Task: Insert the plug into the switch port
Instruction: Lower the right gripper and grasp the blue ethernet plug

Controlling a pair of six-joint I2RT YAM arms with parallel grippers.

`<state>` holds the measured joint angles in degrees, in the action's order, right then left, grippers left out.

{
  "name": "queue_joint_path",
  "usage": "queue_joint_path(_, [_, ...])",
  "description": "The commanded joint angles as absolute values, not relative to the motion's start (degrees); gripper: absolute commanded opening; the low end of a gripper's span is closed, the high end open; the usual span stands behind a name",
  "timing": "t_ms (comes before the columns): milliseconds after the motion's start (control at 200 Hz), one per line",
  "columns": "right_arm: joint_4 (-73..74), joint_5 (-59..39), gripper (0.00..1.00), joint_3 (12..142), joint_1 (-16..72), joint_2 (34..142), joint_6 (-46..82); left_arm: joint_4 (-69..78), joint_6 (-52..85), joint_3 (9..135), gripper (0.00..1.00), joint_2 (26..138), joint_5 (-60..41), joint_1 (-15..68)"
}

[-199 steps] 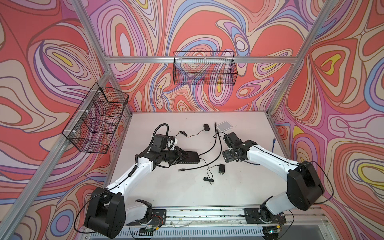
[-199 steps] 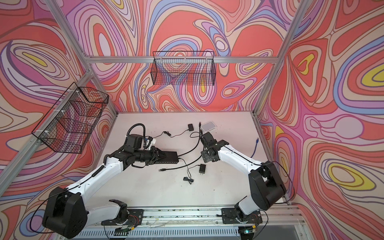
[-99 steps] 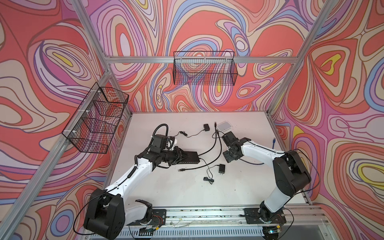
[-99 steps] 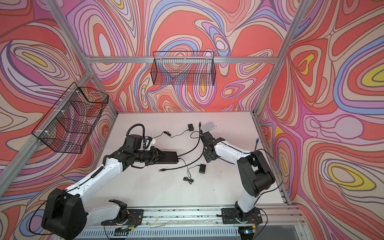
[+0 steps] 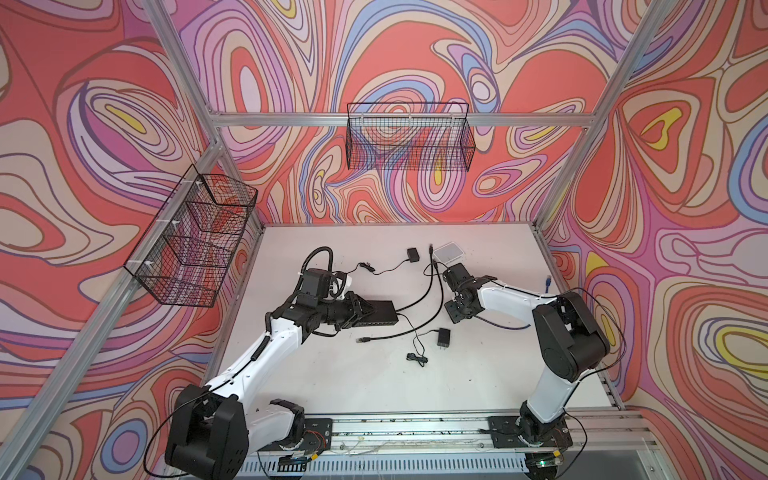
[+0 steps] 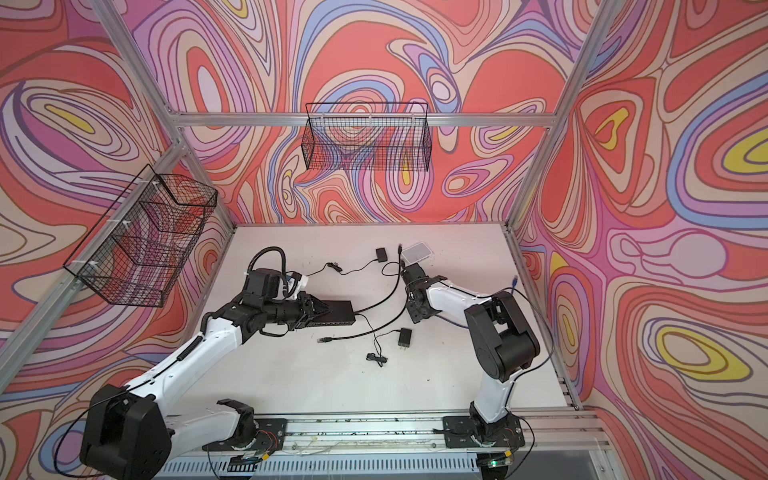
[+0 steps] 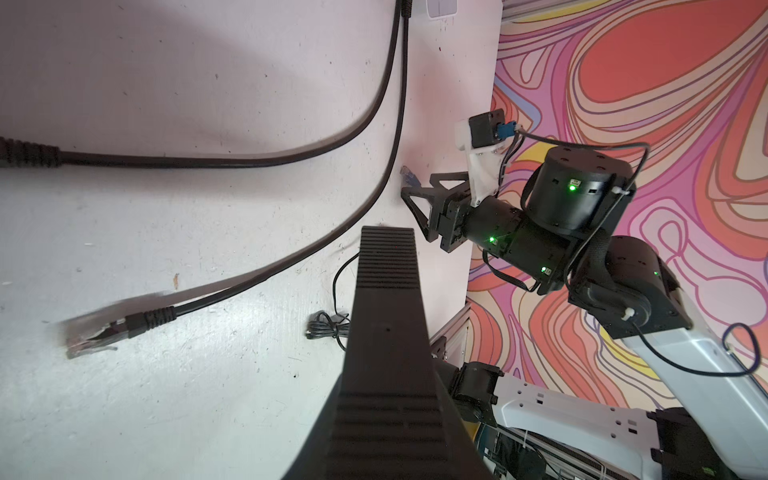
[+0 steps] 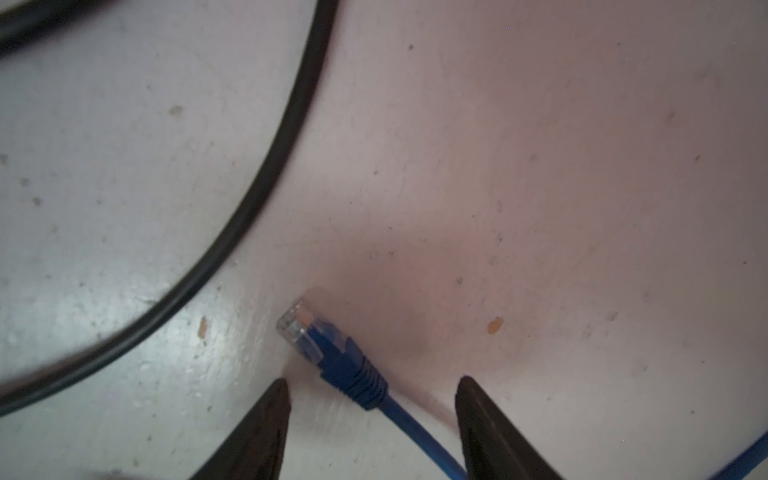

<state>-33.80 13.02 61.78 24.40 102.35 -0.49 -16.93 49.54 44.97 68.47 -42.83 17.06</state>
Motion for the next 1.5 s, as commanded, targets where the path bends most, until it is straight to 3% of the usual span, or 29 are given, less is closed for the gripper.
queue_joint_path(0, [-33.6, 11.2, 0.62, 61.1, 23.6, 104.1, -1.1, -15.8, 49.3, 43.8, 0.09, 67.0, -43.8, 16.4])
queue_joint_path(210, [-32.8, 9.2, 0.52, 60.4, 22.7, 105.6, -0.8, -15.5, 49.7, 43.4, 0.08, 67.1, -44.5, 16.1])
queue_joint_path(300, [-32.3, 7.8, 0.43, 59.9, 22.6, 106.5, -0.7, -15.5, 49.7, 43.6, 0.08, 67.4, -44.6, 16.0])
queue_joint_path(556, [-35.2, 5.8, 0.41, 60.4, 22.5, 105.7, 0.0, -15.5, 50.3, 43.8, 0.08, 66.8, -45.0, 16.0])
queue_joint_path(691, [-35.3, 5.0, 0.33, 60.3, 22.5, 106.0, 0.1, -15.5, 50.4, 44.1, 0.08, 66.5, -45.0, 16.0])
queue_joint_path(1192, [-35.9, 1.5, 0.2, 61.2, 22.5, 107.2, -0.7, -13.2, 50.8, 43.7, 0.09, 66.5, -45.2, 16.0])
queue_joint_path(1497, [-34.2, -1.6, 0.05, 61.5, 22.4, 106.9, -1.3, -11.8, 51.6, 42.0, 0.09, 66.1, -45.4, 16.0])
